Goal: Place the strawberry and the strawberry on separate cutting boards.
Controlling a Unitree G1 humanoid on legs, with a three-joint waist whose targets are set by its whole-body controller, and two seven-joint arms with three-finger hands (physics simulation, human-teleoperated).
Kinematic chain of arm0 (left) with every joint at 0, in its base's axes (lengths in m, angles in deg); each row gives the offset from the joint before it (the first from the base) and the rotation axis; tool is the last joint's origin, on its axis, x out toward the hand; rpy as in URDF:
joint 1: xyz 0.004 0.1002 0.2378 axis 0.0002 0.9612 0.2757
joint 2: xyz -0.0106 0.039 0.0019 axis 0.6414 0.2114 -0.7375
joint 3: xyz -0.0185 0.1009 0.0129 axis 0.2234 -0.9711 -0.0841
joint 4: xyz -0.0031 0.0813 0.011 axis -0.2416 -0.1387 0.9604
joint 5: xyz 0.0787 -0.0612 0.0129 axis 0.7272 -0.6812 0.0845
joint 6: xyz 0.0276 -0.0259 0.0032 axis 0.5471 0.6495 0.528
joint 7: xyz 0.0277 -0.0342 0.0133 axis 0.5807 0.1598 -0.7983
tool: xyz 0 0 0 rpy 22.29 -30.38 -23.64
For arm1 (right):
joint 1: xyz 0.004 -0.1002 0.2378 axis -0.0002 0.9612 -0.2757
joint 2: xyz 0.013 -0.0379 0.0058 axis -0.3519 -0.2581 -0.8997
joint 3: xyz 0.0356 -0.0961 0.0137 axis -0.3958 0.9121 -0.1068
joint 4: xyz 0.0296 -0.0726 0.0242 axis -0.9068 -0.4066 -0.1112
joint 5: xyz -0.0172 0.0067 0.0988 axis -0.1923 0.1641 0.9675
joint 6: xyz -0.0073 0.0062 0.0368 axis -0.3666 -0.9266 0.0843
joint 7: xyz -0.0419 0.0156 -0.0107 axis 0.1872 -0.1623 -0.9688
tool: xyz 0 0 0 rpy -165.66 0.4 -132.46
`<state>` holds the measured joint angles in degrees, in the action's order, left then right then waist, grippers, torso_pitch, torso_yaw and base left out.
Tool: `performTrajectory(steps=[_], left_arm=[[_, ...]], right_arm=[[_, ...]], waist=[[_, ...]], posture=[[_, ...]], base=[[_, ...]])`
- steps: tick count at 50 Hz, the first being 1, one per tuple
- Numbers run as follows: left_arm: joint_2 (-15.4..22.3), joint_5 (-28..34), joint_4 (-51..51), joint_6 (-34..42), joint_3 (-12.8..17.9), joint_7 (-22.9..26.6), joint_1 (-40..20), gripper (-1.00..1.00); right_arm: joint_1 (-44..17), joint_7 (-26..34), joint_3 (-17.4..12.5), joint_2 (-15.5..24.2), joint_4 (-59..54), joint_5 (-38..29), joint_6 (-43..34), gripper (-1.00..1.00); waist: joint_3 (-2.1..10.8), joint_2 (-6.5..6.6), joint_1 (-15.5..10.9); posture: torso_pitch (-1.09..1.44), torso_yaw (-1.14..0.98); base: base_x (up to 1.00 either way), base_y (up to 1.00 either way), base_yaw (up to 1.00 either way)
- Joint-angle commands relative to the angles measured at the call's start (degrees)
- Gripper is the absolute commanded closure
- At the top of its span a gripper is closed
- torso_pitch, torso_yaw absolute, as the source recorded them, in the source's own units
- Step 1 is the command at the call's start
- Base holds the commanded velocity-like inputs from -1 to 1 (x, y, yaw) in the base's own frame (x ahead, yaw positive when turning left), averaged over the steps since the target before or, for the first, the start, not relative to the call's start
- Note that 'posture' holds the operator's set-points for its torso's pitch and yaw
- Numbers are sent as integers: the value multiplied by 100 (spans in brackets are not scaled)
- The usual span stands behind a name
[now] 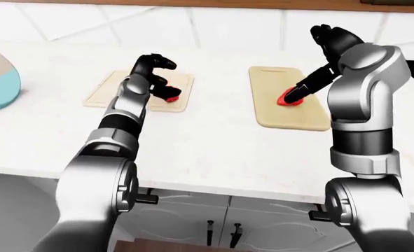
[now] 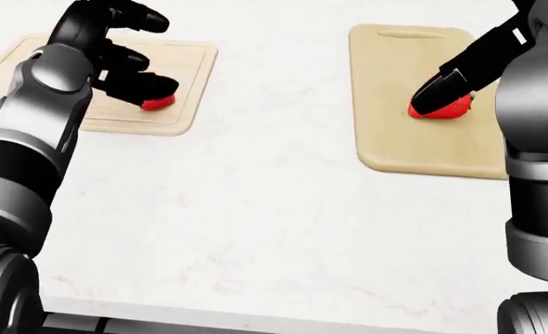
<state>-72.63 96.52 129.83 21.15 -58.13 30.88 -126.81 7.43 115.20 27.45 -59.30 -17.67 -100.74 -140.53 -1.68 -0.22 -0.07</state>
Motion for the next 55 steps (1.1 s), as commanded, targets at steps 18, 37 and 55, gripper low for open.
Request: performTrajectory(steps=[18,37,55], left_arm=[[452,-592,-2050,661,111,639,-413,-66],[968,-715,-6986,3174,399,1537,1076,-100],[1507,-1359,-10228,4986,1344,1500,2936,-100]], right_arm=[[-132,1529,-79,482,1574,-943,-379,-100],[420,4512,-1147,1852,3957,-2131,-630,-100],[3002,4544,-2928,3804,6110,-375,-2529,-100]], waist=[[117,8,18],[-44,26,57],[-80,-58,9]], posture=[[0,0],[0,0],[0,0]], base=[[0,0,0],[0,0,0],[0,0,0]])
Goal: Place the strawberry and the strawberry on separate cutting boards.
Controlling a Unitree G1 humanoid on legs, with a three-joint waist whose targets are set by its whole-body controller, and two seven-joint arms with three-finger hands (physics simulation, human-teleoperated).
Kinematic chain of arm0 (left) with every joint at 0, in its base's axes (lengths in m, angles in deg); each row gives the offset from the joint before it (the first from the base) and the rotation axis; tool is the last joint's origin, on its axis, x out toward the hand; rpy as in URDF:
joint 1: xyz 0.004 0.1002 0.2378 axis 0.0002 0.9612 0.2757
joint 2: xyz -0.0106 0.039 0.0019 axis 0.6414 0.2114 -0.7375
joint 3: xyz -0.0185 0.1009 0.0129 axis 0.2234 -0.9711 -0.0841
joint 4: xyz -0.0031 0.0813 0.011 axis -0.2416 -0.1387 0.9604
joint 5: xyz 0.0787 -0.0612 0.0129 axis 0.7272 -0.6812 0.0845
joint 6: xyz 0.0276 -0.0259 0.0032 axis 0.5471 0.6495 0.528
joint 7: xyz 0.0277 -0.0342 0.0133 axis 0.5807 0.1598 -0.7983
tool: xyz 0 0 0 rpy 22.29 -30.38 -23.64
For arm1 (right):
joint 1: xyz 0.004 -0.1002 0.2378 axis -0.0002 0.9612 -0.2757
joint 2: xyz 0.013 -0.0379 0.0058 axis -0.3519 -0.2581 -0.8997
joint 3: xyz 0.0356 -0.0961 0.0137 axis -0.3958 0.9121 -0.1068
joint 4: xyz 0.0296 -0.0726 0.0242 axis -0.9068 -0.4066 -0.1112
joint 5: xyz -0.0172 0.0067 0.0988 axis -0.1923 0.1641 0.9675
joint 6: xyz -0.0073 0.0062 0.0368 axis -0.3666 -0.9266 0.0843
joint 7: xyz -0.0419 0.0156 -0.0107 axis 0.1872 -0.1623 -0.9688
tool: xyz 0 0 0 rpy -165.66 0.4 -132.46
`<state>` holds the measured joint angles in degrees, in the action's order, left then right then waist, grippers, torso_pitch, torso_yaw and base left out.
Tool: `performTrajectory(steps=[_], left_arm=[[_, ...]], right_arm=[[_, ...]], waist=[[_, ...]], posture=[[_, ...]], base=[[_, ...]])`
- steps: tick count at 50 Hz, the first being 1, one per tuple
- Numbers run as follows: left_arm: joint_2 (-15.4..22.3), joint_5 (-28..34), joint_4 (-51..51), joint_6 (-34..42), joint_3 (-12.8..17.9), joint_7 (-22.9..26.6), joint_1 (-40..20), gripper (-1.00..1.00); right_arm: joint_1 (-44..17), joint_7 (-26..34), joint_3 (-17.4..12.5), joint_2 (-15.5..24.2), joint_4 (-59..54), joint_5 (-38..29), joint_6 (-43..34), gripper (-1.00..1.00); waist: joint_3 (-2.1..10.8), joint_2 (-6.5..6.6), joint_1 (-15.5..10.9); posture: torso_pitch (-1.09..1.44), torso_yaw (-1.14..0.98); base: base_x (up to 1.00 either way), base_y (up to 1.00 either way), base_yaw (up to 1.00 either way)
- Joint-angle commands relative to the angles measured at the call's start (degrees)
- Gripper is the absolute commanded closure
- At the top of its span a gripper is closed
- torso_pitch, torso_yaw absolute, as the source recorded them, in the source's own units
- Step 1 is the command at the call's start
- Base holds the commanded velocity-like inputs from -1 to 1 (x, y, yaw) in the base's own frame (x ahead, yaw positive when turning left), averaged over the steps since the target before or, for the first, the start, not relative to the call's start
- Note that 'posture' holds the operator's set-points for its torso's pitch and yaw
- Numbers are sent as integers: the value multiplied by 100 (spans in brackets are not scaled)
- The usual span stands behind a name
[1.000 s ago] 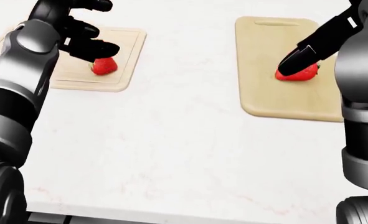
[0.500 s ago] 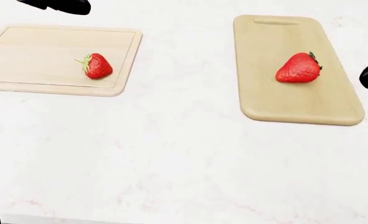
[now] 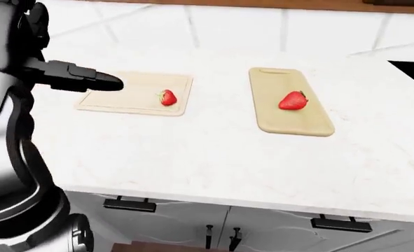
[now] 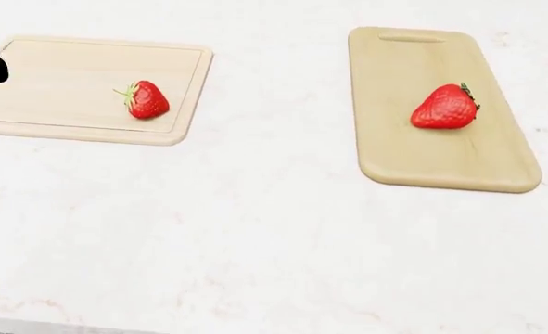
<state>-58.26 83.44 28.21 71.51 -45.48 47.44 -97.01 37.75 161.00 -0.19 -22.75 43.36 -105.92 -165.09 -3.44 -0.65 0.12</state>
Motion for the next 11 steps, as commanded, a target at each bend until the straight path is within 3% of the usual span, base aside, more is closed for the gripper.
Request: performTrajectory(steps=[1,11], left_arm=[[88,-112,-115,-69,144,-203,67,-100],[353,-949,-816,168,1077,-556,953,-100]], right_arm=[[60,-36,-294,254,42,254,-148,-100],[992,-294,-1717,796,367,1367,-576,-100]], waist=[[91,-20,-9],[70,-49,-20]], posture=[[0,0],[0,0]], base=[[0,0,0],[0,0,0]])
